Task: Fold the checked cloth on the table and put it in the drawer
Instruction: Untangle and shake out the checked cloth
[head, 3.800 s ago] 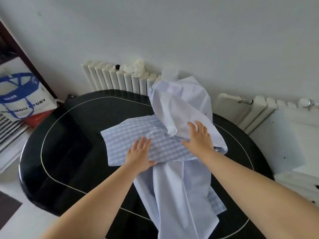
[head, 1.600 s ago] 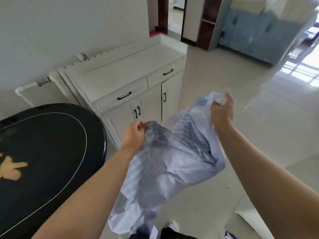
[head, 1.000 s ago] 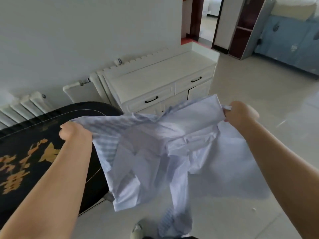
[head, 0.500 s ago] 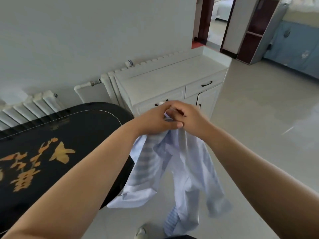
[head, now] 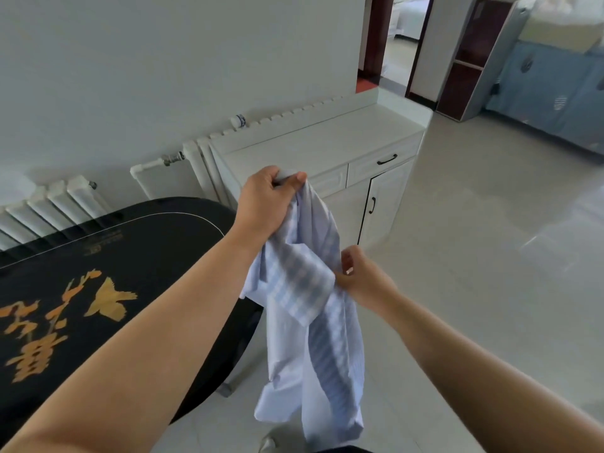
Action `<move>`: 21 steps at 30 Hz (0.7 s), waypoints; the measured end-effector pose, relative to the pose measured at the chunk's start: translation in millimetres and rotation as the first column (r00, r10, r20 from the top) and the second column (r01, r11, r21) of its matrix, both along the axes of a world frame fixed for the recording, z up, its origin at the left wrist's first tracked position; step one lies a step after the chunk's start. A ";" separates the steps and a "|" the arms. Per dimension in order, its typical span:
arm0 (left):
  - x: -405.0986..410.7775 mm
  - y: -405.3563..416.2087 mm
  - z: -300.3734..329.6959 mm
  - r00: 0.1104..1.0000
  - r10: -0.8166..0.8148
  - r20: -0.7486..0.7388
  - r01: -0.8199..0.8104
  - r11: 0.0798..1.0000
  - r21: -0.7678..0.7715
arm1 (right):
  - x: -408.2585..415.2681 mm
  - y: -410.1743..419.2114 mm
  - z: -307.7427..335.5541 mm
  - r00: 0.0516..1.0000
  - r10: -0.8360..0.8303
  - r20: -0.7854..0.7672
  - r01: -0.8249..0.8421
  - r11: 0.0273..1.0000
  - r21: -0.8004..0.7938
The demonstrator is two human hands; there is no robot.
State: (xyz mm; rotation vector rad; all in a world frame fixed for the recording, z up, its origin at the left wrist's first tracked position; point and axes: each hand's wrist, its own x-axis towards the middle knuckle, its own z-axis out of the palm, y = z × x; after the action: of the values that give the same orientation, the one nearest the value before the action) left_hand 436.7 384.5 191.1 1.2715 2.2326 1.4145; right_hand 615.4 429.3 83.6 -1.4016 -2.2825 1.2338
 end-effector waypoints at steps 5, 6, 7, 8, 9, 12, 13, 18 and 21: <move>6.0 5.8 3.6 0.998 0.026 0.062 -0.031 0.997 0.076 | -21.8 -52.3 -28.3 0.951 -0.253 -0.177 0.252 0.967 -0.029; 5.4 6.4 3.7 0.997 0.035 0.074 -0.041 0.996 0.081 | -26.5 -60.4 -32.9 0.948 -0.242 -0.208 0.244 0.970 -0.015; 3.6 6.4 4.0 0.995 0.042 0.095 -0.050 0.995 0.089 | -30.8 -64.3 -40.0 0.937 -0.270 -0.219 0.267 0.963 -0.047; 0.8 6.2 4.2 0.991 0.047 0.125 -0.060 0.993 0.099 | -33.3 -64.3 -46.7 0.921 -0.330 -0.207 0.308 0.942 -0.132; -3.7 5.4 3.9 0.987 0.054 0.152 -0.070 0.992 0.105 | -32.6 -59.9 -59.2 0.909 -0.391 -0.143 0.354 0.907 -0.228; -23.2 -1.5 1.2 0.977 0.099 0.190 -0.119 0.988 0.097 | -16.4 -37.7 -94.2 0.894 -0.437 0.099 0.447 0.857 -0.256; -30.8 -5.1 0.2 0.972 0.125 0.199 -0.147 0.984 0.099 | -6.1 -29.2 -101.2 0.883 -0.447 0.142 0.468 0.854 -0.224; -53.1 -19.2 0.5 0.938 0.199 0.283 -0.241 0.963 0.121 | 17.2 -8.6 -108.9 0.862 -0.488 0.141 0.503 0.857 -0.111; -47.4 -19.0 4.6 0.942 0.168 0.290 -0.214 0.968 0.134 | -6.8 -27.7 -102.6 0.934 -0.349 0.071 0.356 0.914 -0.193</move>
State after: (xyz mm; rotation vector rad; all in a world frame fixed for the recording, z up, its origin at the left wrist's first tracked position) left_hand 389.4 365.4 195.6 0.8490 2.1305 1.7580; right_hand 608.6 401.6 -19.0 -1.8215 -1.8474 1.3548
